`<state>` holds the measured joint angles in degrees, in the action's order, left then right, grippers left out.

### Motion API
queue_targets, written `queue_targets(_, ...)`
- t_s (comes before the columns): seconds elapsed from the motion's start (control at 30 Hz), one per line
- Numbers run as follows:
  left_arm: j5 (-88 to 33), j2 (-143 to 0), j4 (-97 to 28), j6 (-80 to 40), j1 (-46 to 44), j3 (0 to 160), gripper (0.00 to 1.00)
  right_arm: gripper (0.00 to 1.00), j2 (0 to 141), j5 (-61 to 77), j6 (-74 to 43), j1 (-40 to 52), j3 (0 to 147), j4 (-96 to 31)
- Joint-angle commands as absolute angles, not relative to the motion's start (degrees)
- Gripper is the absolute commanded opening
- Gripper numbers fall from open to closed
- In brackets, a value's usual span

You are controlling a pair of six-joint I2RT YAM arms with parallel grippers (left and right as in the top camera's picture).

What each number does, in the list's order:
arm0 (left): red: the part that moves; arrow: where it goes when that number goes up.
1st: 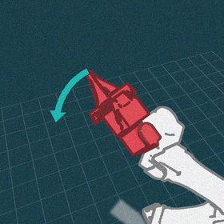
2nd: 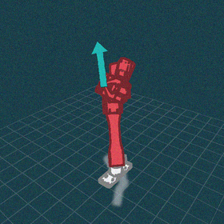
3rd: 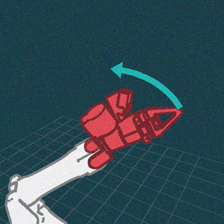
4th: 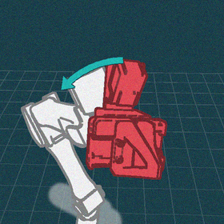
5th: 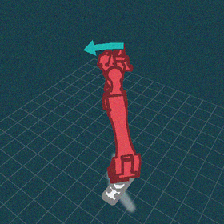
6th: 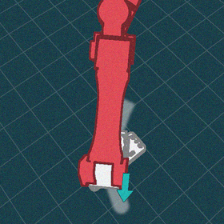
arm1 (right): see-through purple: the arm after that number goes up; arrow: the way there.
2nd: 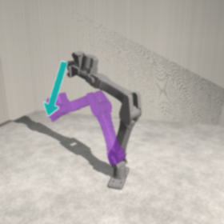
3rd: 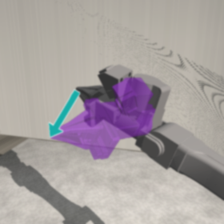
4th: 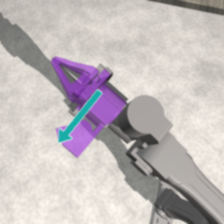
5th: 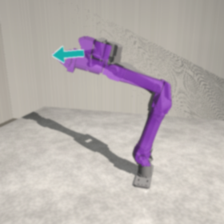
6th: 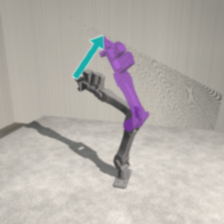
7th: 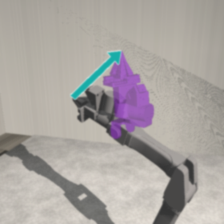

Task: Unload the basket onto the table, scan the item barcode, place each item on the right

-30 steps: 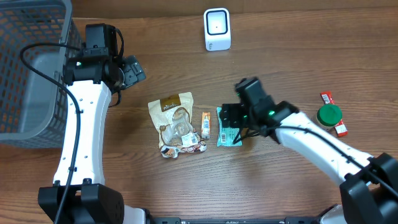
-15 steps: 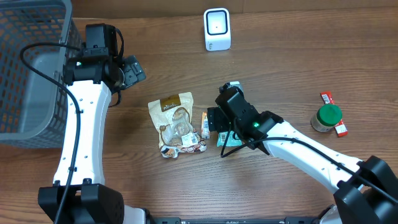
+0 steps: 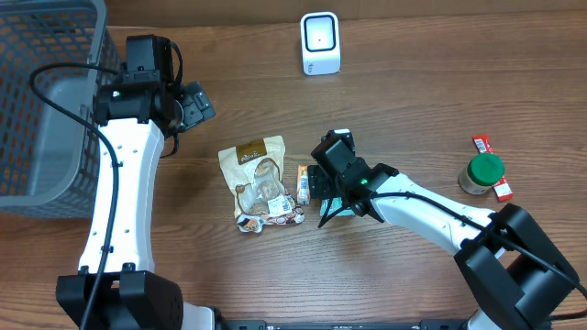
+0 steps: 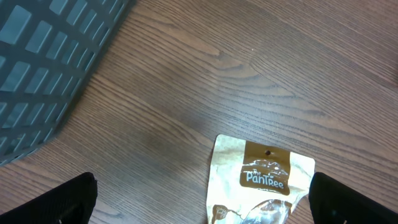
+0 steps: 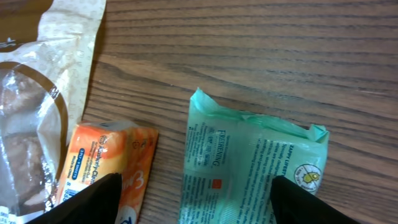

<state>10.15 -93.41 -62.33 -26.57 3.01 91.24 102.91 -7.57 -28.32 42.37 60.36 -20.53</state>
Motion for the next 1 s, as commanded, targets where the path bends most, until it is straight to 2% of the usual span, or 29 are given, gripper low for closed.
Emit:
queue_targets(0.0,10.92,-92.51,-62.33,-26.35,2.98,91.68,1.00,0.77,102.78,-9.82,-28.56,42.26,60.10,-20.93)
queue_targets(0.53,10.92,-92.53,-62.35,-26.35,2.98,91.70,1.00,0.78,102.78,-13.61,-30.04,42.26,60.10,-23.57)
queue_targets(0.97,10.92,-92.51,-62.35,-26.33,2.98,91.68,1.00,0.83,102.78,-14.28,-28.49,41.32,61.91,-29.30)
